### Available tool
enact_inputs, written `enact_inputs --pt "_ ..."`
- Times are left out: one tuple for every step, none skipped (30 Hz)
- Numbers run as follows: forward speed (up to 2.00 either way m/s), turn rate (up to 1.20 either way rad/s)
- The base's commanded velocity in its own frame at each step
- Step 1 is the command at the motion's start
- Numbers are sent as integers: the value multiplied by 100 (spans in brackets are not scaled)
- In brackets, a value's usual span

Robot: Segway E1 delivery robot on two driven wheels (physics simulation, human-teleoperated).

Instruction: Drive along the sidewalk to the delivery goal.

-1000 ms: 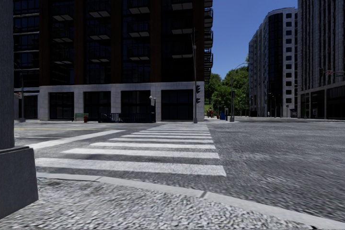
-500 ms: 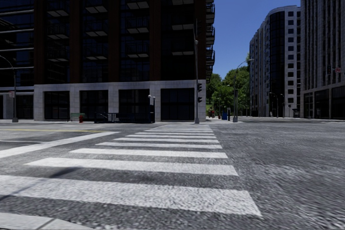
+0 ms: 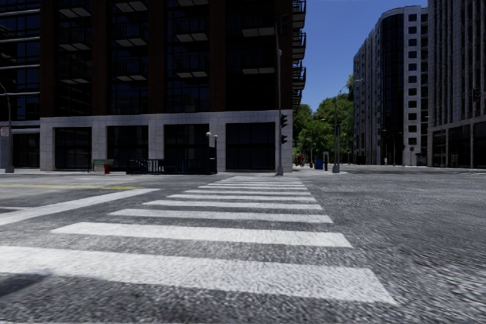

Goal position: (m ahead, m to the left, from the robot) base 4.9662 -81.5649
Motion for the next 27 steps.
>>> enact_inputs --pt "193 6" --pt "193 6" --pt "193 6" --pt "193 6" --pt "193 6" --pt "193 6" --pt "193 6" --pt "193 6" --pt "193 6" --pt "193 6" --pt "193 6" --pt "193 6" --pt "193 6" --pt "193 6" --pt "193 6" --pt "193 6" --pt "193 2" --pt "193 0" --pt "193 0" --pt "193 0" --pt "193 0" --pt "193 0" --pt "193 0" --pt "193 0" --pt "193 0" --pt "193 0" --pt "193 0"
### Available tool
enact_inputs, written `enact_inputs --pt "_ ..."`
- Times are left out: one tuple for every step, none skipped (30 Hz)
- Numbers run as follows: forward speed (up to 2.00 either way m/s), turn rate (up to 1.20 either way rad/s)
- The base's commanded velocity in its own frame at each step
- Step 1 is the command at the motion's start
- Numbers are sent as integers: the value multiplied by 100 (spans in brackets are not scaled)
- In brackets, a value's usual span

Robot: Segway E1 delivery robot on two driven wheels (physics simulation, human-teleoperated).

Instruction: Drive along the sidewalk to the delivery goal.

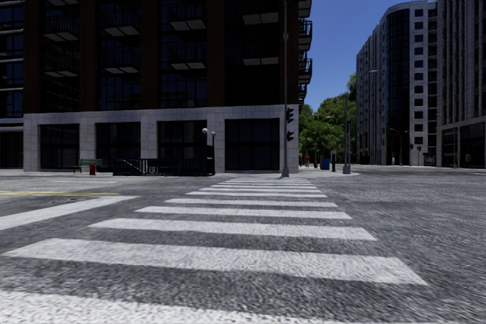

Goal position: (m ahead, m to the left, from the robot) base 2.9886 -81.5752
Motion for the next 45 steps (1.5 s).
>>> enact_inputs --pt "193 0" --pt "193 0" --pt "193 0" --pt "193 0" --pt "193 0" --pt "193 0" --pt "193 0" --pt "193 0" --pt "193 0" --pt "193 0" --pt "193 0" --pt "193 0" --pt "193 0" --pt "193 0" --pt "193 0" --pt "193 0" --pt "193 0" --pt "193 0" --pt "193 0" --pt "193 0" --pt "193 0" --pt "193 0" --pt "193 0" --pt "193 0" --pt "193 0" --pt "193 0" --pt "193 0" --pt "193 0" --pt "193 0" --pt "193 0" --pt "193 0" --pt "193 0" --pt "193 0" --pt "193 0" --pt "193 0" --pt "193 0" --pt "193 0" --pt "193 0" --pt "193 0" --pt "193 0" --pt "193 0" --pt "193 0" --pt "193 0" --pt "193 0" --pt "193 0"
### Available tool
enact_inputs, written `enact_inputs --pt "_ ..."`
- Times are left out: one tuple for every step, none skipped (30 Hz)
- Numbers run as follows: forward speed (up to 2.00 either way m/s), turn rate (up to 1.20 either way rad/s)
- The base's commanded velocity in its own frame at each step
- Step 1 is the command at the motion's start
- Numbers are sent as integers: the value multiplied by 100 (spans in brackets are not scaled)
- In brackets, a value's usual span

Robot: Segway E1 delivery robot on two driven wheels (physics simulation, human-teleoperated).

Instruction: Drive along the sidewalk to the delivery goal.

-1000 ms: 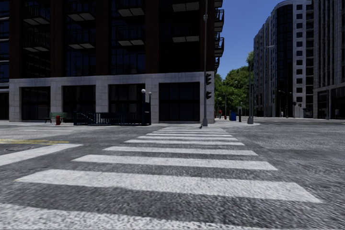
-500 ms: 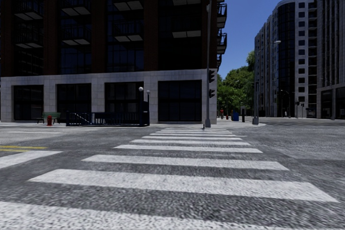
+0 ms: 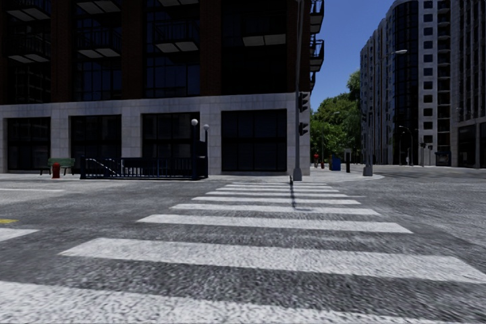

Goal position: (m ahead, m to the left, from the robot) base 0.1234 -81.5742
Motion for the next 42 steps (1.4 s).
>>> enact_inputs --pt "193 0" --pt "193 0" --pt "193 0" --pt "193 0" --pt "193 0" --pt "193 0" --pt "193 0" --pt "193 0" --pt "193 0" --pt "193 0" --pt "193 0" --pt "193 0" --pt "193 0" --pt "193 0" --pt "193 0" --pt "193 0" --pt "193 0" --pt "193 0" --pt "193 0" --pt "193 0" --pt "193 0" --pt "193 0" --pt "193 0" --pt "193 0" --pt "193 0" --pt "193 0" --pt "193 0" --pt "193 0" --pt "193 0" --pt "193 0" --pt "193 0" --pt "193 0" --pt "193 0" --pt "193 0" --pt "193 0" --pt "193 0" --pt "193 0" --pt "193 0" --pt "193 0" --pt "193 0" --pt "193 0" --pt "193 0"
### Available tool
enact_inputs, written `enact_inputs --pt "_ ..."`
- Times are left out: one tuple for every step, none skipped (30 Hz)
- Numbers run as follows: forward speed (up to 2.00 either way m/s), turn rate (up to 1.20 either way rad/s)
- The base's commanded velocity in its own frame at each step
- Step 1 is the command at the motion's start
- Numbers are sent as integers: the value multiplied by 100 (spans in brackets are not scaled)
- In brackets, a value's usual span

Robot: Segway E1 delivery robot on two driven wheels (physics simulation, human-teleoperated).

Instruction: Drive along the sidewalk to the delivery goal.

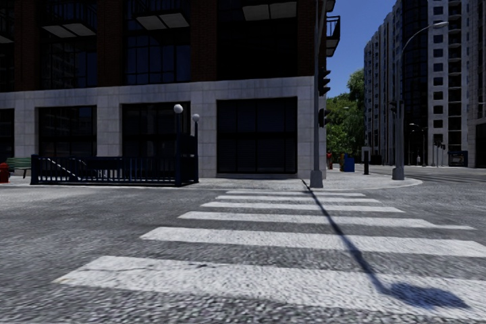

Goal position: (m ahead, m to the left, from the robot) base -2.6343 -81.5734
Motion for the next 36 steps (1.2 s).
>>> enact_inputs --pt "193 0" --pt "193 0" --pt "193 0" --pt "193 0" --pt "193 0" --pt "193 0" --pt "193 0" --pt "193 0" --pt "193 0" --pt "193 0" --pt "193 0" --pt "193 0" --pt "193 0" --pt "193 0" --pt "193 0" --pt "193 0" --pt "193 0" --pt "193 0" --pt "193 0" --pt "193 0" --pt "193 0" --pt "193 0" --pt "193 0" --pt "193 -7" --pt "193 -28" --pt "193 -44" --pt "193 -44" --pt "193 -53" --pt "193 -68" --pt "193 -75" --pt "193 -77" --pt "193 -77" --pt "193 -31" --pt "193 -11" --pt "193 -4" --pt "193 -1"
